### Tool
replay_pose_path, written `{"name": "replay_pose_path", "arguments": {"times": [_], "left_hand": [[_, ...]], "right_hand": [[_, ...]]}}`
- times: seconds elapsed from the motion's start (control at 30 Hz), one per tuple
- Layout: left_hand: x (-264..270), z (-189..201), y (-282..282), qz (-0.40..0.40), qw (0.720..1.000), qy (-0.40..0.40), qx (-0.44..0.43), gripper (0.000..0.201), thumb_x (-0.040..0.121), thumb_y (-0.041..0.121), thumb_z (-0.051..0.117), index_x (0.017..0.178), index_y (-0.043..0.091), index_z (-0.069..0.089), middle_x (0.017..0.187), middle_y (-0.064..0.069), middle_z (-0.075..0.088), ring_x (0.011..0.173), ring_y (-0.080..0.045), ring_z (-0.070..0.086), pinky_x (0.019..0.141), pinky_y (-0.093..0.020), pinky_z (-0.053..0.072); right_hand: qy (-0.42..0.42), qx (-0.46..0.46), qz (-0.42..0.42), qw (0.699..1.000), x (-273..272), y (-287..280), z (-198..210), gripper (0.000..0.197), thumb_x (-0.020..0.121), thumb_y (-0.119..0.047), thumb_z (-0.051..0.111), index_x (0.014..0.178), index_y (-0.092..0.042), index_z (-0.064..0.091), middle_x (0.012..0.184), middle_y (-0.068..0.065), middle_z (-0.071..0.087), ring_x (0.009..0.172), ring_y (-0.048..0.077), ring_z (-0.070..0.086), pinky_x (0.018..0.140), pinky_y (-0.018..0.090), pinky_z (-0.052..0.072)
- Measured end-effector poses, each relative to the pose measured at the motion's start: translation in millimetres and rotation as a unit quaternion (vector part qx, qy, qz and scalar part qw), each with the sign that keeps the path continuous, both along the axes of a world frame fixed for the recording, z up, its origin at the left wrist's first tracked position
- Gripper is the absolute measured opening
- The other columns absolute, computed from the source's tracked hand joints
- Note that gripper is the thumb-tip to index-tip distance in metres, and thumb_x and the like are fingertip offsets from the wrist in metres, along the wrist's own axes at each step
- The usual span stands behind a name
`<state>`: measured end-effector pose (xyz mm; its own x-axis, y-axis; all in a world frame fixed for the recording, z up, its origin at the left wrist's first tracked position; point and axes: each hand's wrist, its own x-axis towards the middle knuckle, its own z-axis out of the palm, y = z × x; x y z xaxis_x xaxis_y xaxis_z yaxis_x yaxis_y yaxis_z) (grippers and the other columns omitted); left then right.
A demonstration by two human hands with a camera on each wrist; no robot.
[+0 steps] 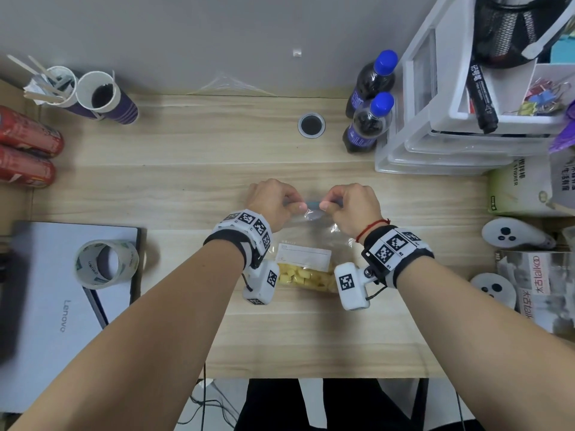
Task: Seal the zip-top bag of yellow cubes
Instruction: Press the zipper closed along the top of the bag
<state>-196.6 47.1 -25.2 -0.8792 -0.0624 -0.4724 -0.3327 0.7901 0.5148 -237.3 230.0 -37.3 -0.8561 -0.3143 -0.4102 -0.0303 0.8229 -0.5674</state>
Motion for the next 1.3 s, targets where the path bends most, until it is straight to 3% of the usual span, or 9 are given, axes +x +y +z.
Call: {"name": "replay_pose_path", "arguments": {"times": [0.23, 0.47, 0.6, 0.7, 0.8, 0.9, 1.0, 1.2, 1.3], "left_hand": [[6, -2, -6, 0.011, 0.999, 0.001, -0.031, 0.013, 0.082, 0.042, 0.069, 0.077, 0.031, 0.071, 0.078, 0.012, 0.065, 0.094, -0.019, 0.060, 0.084, -0.028, 0.039], [8, 1, -10, 0.059, 0.998, 0.013, 0.027, 0.016, 0.078, 0.046, 0.073, 0.082, 0.031, 0.075, 0.091, 0.010, 0.074, 0.101, -0.012, 0.062, 0.096, -0.033, 0.045], [12, -1, -20, 0.112, 0.993, 0.010, 0.042, 0.016, 0.076, 0.040, 0.077, 0.080, 0.025, 0.077, 0.086, 0.006, 0.074, 0.093, -0.011, 0.063, 0.088, -0.026, 0.047], [13, -3, -19, 0.121, 0.992, 0.011, 0.041, 0.016, 0.076, 0.037, 0.078, 0.075, 0.021, 0.077, 0.080, 0.003, 0.073, 0.091, -0.013, 0.063, 0.080, -0.022, 0.043], [12, -1, -19, 0.113, 0.990, 0.009, 0.078, 0.015, 0.075, 0.036, 0.079, 0.075, 0.022, 0.077, 0.065, 0.016, 0.066, 0.080, -0.005, 0.062, 0.076, -0.020, 0.042], [15, 1, -23, 0.131, 0.986, 0.007, 0.104, 0.010, 0.074, 0.035, 0.080, 0.072, 0.026, 0.076, 0.049, 0.020, 0.058, 0.056, 0.003, 0.053, 0.061, -0.011, 0.039], [19, -5, -29, 0.181, 0.976, 0.015, 0.118, 0.011, 0.073, 0.032, 0.081, 0.076, 0.023, 0.076, 0.067, 0.009, 0.068, 0.066, -0.005, 0.060, 0.067, -0.016, 0.046], [22, -7, -33, 0.198, 0.970, 0.006, 0.141, 0.010, 0.074, 0.030, 0.082, 0.075, 0.024, 0.074, 0.076, 0.000, 0.073, 0.074, -0.012, 0.067, 0.066, -0.014, 0.051], [24, -11, -41, 0.241, 0.960, 0.011, 0.142, 0.017, 0.070, 0.032, 0.085, 0.073, 0.023, 0.070, 0.078, 0.000, 0.072, 0.076, -0.013, 0.067, 0.075, -0.021, 0.053]], "right_hand": [[0.007, 0.017, 0.090, 0.996, -1, -8, 7, 0.012, 0.082, -0.038, 0.069, 0.084, -0.027, 0.074, 0.089, -0.005, 0.074, 0.089, 0.018, 0.063, 0.084, 0.032, 0.048], [0.057, 0.061, 0.101, 0.991, -5, -14, 12, 0.012, 0.082, -0.033, 0.069, 0.079, -0.023, 0.075, 0.080, -0.004, 0.074, 0.082, 0.022, 0.064, 0.083, 0.033, 0.046], [0.063, 0.068, 0.101, 0.991, -3, -13, 10, 0.015, 0.084, -0.039, 0.067, 0.078, -0.027, 0.073, 0.072, -0.010, 0.062, 0.082, 0.015, 0.054, 0.086, 0.034, 0.039], [0.067, 0.078, 0.123, 0.987, -3, -15, 8, 0.014, 0.085, -0.041, 0.065, 0.082, -0.029, 0.072, 0.081, -0.009, 0.069, 0.091, 0.016, 0.054, 0.087, 0.035, 0.034], [0.070, 0.080, 0.143, 0.984, -4, -20, 9, 0.016, 0.084, -0.047, 0.064, 0.083, -0.032, 0.071, 0.078, -0.011, 0.065, 0.086, 0.014, 0.050, 0.084, 0.035, 0.032], [0.066, 0.070, 0.139, 0.986, -5, -24, 11, 0.016, 0.084, -0.043, 0.066, 0.083, -0.029, 0.073, 0.075, -0.007, 0.067, 0.082, 0.018, 0.055, 0.086, 0.035, 0.036], [0.064, 0.074, 0.131, 0.987, -5, -25, 11, 0.015, 0.084, -0.039, 0.066, 0.080, -0.026, 0.073, 0.081, -0.001, 0.073, 0.084, 0.024, 0.061, 0.085, 0.034, 0.037], [0.045, 0.064, 0.120, 0.990, -5, -26, 9, 0.018, 0.084, -0.042, 0.065, 0.079, -0.027, 0.072, 0.069, -0.007, 0.061, 0.078, 0.021, 0.059, 0.081, 0.033, 0.038], [0.023, 0.051, 0.108, 0.993, -8, -19, 10, 0.021, 0.083, -0.047, 0.065, 0.081, -0.027, 0.074, 0.074, -0.005, 0.069, 0.079, 0.020, 0.061, 0.084, 0.033, 0.045]]}}
